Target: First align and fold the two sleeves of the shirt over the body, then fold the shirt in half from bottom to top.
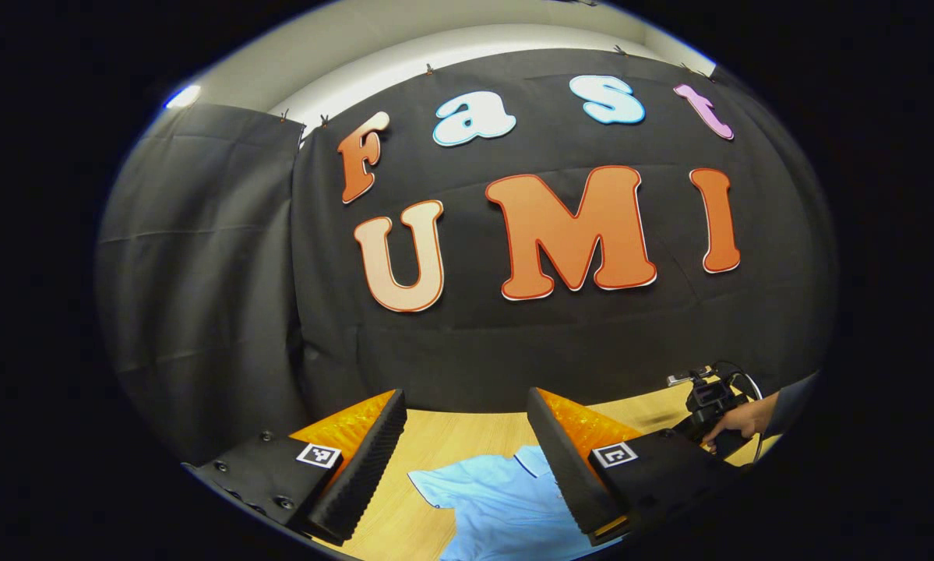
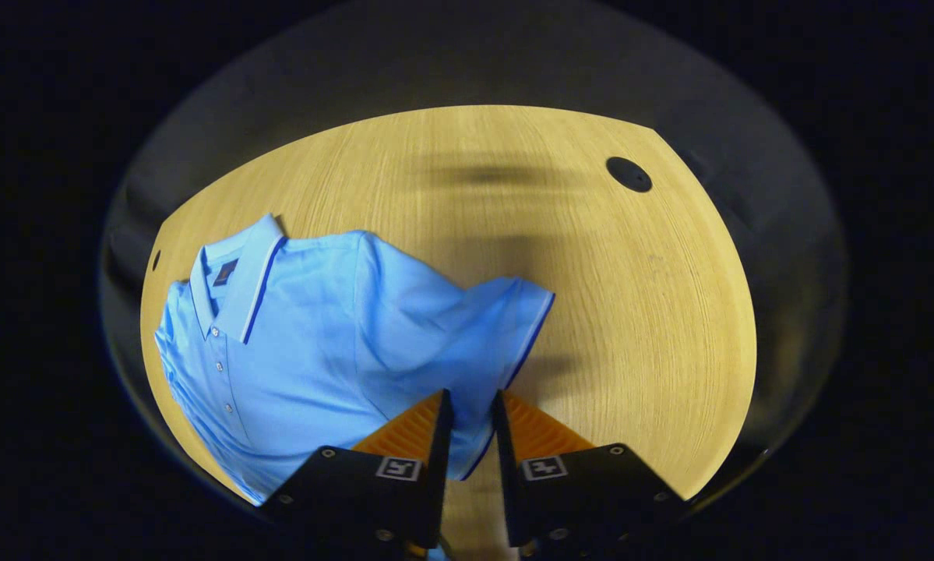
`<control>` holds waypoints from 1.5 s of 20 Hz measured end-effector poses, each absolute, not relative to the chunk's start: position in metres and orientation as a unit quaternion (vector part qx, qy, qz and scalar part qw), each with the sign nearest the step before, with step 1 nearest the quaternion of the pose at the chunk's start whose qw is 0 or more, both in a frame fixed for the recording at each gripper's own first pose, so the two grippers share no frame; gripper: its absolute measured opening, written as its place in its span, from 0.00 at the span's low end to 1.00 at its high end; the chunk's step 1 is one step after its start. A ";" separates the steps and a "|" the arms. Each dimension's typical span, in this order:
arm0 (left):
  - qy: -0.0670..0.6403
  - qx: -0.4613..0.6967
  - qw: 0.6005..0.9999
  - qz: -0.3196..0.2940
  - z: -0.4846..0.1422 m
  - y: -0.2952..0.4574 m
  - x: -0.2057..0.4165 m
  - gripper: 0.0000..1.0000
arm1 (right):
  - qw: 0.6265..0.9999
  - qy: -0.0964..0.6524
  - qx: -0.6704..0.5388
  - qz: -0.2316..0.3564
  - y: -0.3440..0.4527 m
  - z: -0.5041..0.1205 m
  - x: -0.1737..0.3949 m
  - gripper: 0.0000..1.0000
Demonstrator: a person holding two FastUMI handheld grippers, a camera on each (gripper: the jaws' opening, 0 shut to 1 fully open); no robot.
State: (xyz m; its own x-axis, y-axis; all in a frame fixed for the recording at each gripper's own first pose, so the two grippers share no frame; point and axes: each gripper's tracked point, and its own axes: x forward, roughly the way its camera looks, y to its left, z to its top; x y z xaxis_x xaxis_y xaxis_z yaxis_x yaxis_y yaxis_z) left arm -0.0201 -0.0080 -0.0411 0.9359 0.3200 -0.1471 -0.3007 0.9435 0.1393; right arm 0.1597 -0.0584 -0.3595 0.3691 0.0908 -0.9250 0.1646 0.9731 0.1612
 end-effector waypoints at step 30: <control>0.204 -0.013 0.957 0.207 -0.105 0.063 -0.050 1.00 | 0.855 0.438 0.206 0.189 0.077 -0.242 0.167 0.68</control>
